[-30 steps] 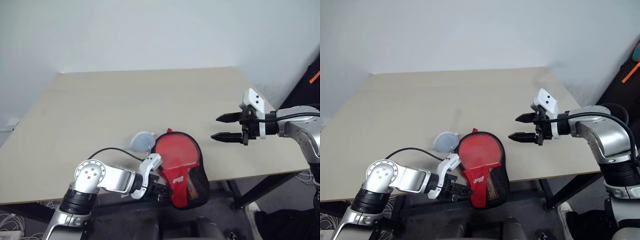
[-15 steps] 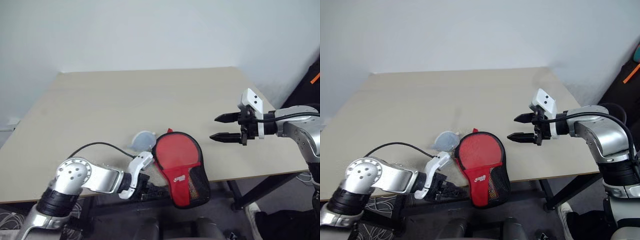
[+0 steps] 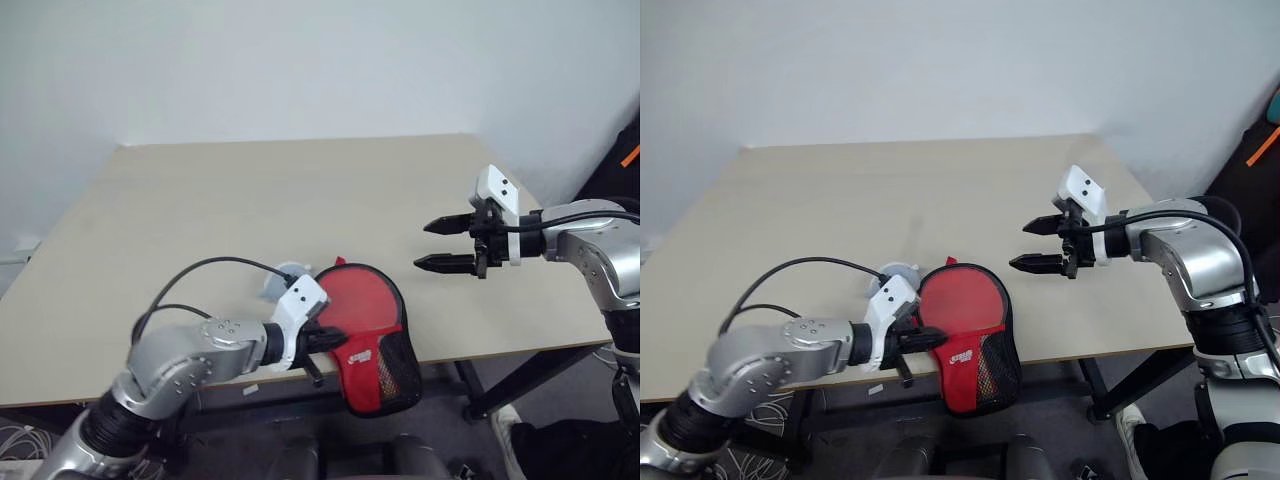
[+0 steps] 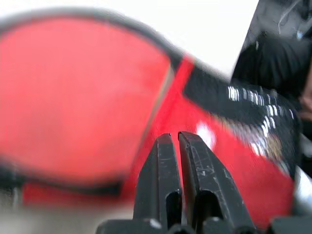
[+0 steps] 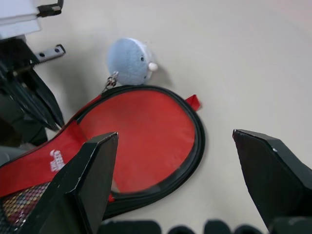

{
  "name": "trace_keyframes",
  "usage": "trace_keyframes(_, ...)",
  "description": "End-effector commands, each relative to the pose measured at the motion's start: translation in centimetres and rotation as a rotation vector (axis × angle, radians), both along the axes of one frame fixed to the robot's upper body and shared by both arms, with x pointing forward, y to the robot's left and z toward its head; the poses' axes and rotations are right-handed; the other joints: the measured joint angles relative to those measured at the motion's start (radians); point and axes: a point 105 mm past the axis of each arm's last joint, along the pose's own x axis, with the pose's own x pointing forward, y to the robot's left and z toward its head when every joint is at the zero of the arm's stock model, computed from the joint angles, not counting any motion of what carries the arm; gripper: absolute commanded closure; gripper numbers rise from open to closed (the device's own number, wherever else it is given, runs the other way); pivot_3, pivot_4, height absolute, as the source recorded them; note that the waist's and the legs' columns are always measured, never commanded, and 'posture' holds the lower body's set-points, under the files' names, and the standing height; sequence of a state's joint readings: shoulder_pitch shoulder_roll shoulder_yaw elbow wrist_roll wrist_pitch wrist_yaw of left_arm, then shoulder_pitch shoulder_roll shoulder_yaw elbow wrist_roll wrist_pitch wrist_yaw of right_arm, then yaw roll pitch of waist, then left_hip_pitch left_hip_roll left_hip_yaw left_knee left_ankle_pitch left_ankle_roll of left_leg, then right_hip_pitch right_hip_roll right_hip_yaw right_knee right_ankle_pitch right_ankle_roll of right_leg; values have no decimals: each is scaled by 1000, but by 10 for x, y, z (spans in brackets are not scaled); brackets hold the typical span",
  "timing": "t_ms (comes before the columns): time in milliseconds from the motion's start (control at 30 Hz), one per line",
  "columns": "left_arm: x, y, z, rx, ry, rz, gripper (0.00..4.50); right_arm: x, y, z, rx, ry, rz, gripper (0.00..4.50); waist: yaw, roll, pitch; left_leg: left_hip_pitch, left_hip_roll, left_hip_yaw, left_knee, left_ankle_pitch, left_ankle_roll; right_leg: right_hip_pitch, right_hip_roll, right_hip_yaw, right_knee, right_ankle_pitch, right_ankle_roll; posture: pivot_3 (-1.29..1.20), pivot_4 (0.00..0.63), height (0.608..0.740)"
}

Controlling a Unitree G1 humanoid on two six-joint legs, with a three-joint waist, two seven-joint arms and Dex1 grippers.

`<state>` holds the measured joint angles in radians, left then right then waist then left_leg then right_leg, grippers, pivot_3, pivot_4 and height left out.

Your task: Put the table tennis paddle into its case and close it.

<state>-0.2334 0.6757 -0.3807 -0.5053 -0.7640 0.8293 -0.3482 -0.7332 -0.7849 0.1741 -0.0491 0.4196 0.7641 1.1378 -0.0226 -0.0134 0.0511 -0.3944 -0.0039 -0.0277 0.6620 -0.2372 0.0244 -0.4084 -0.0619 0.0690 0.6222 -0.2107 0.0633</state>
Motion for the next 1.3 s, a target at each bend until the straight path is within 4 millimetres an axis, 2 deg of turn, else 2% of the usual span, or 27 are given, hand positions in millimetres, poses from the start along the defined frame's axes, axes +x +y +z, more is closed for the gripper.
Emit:
trace_keyframes(33,9,-5,2,-47,-132,-13,4431,6,10,14,12,-62,23,426,0,0,0,0,0,0,0,0,0,0,0,0,0,0,0,0,0,740)
trace_keyframes(300,20,-12,-19,-102,-155,10,4431,32,48,4,38,-15,13,426,1,1,0,0,1,0,0,0,1,-1,0,0,1,0,0,0,0,740)
trace_keyframes(467,21,-16,-33,-85,-146,3,4431,50,87,-4,60,34,3,426,-2,1,-1,0,1,0,0,0,1,-1,1,0,2,2,2,0,0,740)
trace_keyframes(733,17,-25,-36,-90,-164,-44,4431,52,147,-29,49,127,56,426,-2,3,-1,0,1,-1,0,0,1,0,1,-1,2,5,-1,0,0,740)
trace_keyframes(933,13,-24,-36,-87,-170,-62,4431,54,182,-35,70,154,72,426,-4,4,-1,0,1,-2,0,0,0,0,1,-2,2,5,-1,0,0,740)
trace_keyframes(1033,11,-23,-36,-85,-172,-68,4431,57,191,-40,74,153,58,426,-10,4,-1,0,1,-3,-1,0,0,0,2,-2,3,5,-2,0,0,740)
trace_keyframes(1300,8,-15,-39,-65,-166,-61,4431,57,200,-59,43,160,30,426,-33,7,-1,0,1,-6,-2,0,0,0,3,-3,3,5,-2,0,0,740)
